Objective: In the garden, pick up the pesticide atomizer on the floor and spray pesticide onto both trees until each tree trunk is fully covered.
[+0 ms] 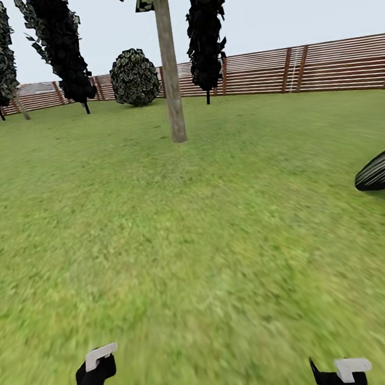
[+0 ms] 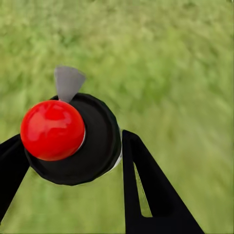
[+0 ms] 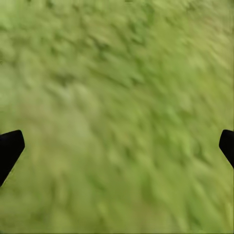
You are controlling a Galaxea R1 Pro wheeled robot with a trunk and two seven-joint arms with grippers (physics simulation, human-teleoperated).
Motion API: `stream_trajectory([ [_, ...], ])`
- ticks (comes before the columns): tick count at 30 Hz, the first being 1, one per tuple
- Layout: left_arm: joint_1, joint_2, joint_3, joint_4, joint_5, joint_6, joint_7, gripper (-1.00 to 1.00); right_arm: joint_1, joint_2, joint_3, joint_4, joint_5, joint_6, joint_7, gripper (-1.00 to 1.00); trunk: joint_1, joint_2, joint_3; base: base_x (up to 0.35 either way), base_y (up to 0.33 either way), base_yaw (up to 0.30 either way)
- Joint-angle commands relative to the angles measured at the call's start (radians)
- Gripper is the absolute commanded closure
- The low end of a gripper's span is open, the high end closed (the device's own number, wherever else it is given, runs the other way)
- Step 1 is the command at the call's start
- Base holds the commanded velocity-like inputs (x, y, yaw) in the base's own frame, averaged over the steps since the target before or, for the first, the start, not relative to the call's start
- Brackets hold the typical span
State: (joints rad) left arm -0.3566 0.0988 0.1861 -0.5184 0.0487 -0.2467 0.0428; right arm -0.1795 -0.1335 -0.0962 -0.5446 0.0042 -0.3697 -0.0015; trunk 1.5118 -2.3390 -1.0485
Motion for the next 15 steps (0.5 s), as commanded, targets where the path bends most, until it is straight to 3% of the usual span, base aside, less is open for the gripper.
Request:
stream_trajectory([
  [1, 0.0, -0.001, 0.0, 0.0, 0.0, 0.0, -0.001, 1.0, 0.0, 0.0, 0.0, 0.0, 0.0, 0.0, 0.0, -1.0, 0.0, 0.0, 0.0, 0.336, 0.117, 0.0],
  [15, 0.0, 0.002, 0.001, 0.0, -0.003, -0.001, 0.0, 1.0, 0.0, 0.001, 0.001, 0.002, 0.0, 0.0, 0.0, -1.0, 0.0, 0.0, 0.0, 0.336, 0.136, 0.0],
])
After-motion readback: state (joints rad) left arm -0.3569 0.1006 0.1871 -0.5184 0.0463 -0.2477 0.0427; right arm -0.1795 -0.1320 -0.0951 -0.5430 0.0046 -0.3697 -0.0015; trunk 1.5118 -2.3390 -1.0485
